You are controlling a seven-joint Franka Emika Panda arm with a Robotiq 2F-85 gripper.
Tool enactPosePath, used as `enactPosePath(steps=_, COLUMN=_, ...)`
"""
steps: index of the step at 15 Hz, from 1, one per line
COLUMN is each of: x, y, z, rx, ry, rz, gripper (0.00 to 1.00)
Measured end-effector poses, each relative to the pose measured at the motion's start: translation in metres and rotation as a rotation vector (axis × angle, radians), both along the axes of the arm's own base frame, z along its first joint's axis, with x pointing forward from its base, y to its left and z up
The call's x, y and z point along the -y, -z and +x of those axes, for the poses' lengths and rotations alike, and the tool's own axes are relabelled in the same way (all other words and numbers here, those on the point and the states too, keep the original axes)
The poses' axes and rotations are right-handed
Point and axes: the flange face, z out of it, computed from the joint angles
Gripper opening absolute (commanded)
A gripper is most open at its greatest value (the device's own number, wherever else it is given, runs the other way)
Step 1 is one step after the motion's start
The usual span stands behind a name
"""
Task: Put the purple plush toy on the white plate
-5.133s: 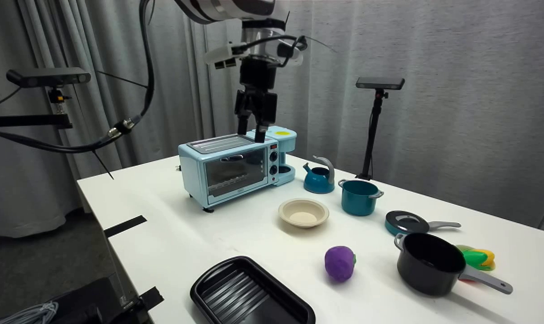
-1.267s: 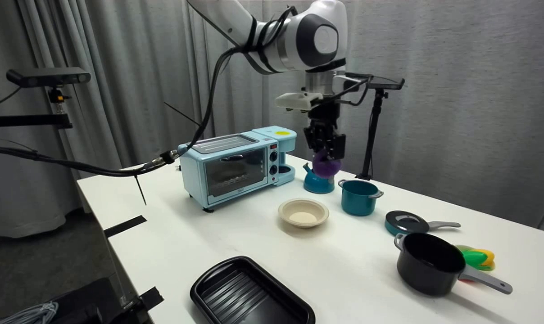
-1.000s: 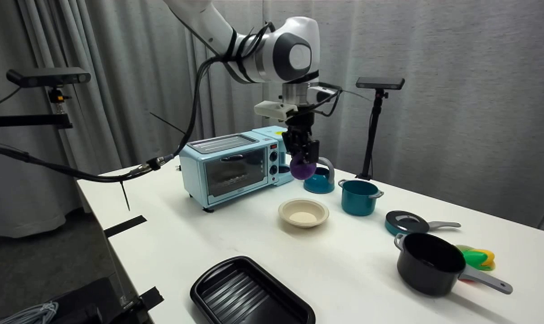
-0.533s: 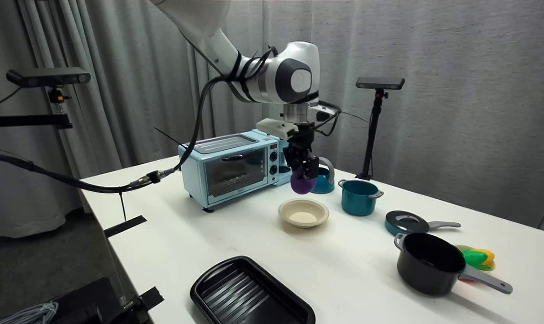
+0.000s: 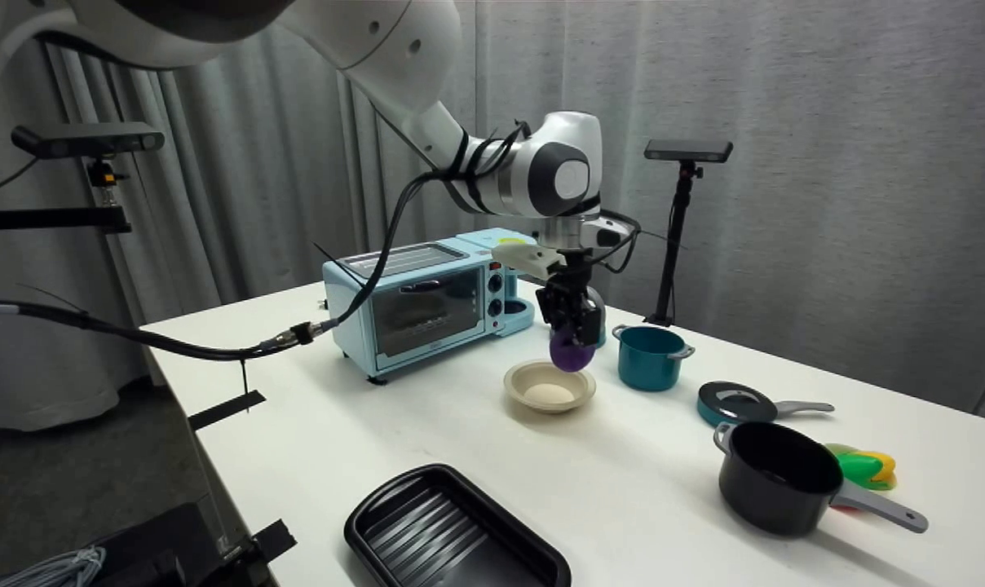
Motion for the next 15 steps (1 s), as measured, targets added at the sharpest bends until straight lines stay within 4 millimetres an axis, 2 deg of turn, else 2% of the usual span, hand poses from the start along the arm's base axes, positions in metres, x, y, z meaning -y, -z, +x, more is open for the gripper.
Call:
enactPosePath(steps=7, x=-0.001, y=0.037, z=0.010, rx=-0.031, ry=-0.006, rz=-0.011, gripper=0.04)
enactPosePath(steps=15, x=-0.006, y=0.061, z=0.009, rx=-0.061, ry=-0.013, rz=-0.014, gripper=0.04)
